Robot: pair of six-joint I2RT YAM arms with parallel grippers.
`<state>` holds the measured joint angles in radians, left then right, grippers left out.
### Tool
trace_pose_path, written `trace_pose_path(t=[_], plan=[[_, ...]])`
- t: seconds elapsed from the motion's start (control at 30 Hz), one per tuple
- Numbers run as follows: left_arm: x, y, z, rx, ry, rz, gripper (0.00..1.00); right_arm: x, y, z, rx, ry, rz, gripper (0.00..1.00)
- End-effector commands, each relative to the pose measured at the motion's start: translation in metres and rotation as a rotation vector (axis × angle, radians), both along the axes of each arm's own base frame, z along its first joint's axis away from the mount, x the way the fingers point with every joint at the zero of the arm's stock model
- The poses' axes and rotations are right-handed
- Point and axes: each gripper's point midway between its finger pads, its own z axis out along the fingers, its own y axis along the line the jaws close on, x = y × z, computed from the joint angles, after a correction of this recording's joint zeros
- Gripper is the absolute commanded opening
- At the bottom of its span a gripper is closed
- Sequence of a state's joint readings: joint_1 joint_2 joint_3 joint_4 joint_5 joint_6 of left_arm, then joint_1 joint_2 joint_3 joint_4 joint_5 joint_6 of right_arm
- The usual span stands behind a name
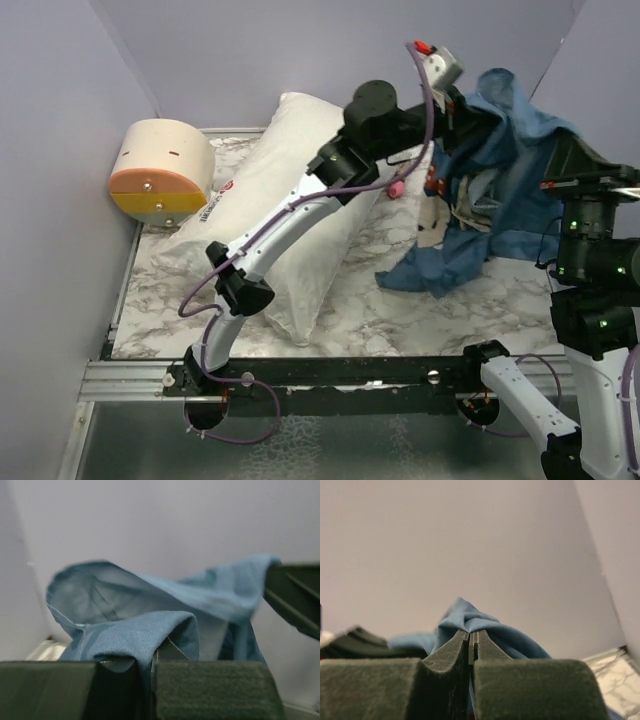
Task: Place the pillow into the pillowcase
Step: Flatten out the pillowcase at the center of the board.
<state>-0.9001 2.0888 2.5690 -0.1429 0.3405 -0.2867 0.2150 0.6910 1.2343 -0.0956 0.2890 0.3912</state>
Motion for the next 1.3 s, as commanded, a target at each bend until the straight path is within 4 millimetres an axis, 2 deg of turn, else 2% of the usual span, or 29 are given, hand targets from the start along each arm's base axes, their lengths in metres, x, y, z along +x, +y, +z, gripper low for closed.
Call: trace_pose_path(t=[0.0,0.07,0.17,0.23,0.3,0.37,0.4,0.47,0.5,0.53,0.6,0.7,0.73,0.77,0.83,0.9,1.0,1.03,1.1,1.2,1.27], plan=[[-0.048,-0.028,0.028,-0.154,-0.040,-0.178,0.00,-0.012,-0.041,0.035,-0.013,-0.057,-0.237,0.01],[-0.038,-0.027,0.028,-0.174,-0.028,-0.136,0.00,-0.010,-0.044,0.042,-0.038,-0.063,-0.269,0.01],[-0.012,-0.019,0.023,-0.184,0.003,-0.080,0.00,0.002,-0.048,0.038,-0.050,-0.049,-0.313,0.01],[0.010,-0.008,0.016,-0.176,0.041,-0.049,0.00,0.018,-0.038,0.033,-0.085,-0.039,-0.285,0.01],[0.037,0.005,-0.005,-0.128,0.093,-0.002,0.00,0.047,-0.014,0.016,-0.164,0.020,-0.184,0.01],[0.068,0.023,-0.040,-0.048,0.169,0.066,0.00,0.074,0.021,-0.018,-0.248,0.091,-0.024,0.01],[0.082,0.035,-0.064,0.002,0.224,0.107,0.00,0.079,0.039,-0.037,-0.273,0.116,0.068,0.01],[0.111,0.075,-0.115,0.108,0.333,0.214,0.00,0.080,0.068,-0.080,-0.307,0.183,0.233,0.01],[0.118,0.094,-0.139,0.161,0.379,0.255,0.00,0.076,0.085,-0.100,-0.321,0.204,0.336,0.01],[0.120,0.112,-0.166,0.220,0.427,0.293,0.00,0.071,0.102,-0.122,-0.331,0.217,0.441,0.01],[0.120,0.147,-0.206,0.319,0.499,0.356,0.00,0.052,0.136,-0.162,-0.338,0.240,0.670,0.01],[0.110,0.184,-0.243,0.416,0.572,0.404,0.00,0.028,0.166,-0.217,-0.350,0.316,0.888,0.02],[0.106,0.192,-0.252,0.443,0.585,0.414,0.00,0.024,0.169,-0.232,-0.365,0.352,0.903,0.04],[0.102,0.198,-0.257,0.462,0.591,0.423,0.00,0.023,0.169,-0.245,-0.384,0.390,0.896,0.10],[0.096,0.209,-0.264,0.489,0.601,0.442,0.00,0.023,0.162,-0.258,-0.411,0.447,0.853,0.25],[0.094,0.215,-0.271,0.512,0.616,0.461,0.00,0.027,0.154,-0.257,-0.423,0.476,0.802,0.47],[0.092,0.220,-0.278,0.527,0.630,0.479,0.00,0.040,0.141,-0.238,-0.393,0.479,0.693,0.76],[0.091,0.221,-0.279,0.528,0.630,0.483,0.00,0.048,0.133,-0.232,-0.374,0.486,0.636,0.82],[0.088,0.223,-0.278,0.520,0.625,0.485,0.00,0.065,0.122,-0.232,-0.348,0.527,0.547,0.90],[0.081,0.226,-0.272,0.511,0.613,0.482,0.00,0.092,0.116,-0.249,-0.332,0.627,0.479,0.92],[0.078,0.228,-0.266,0.510,0.600,0.479,0.00,0.103,0.116,-0.267,-0.326,0.684,0.466,0.92]])
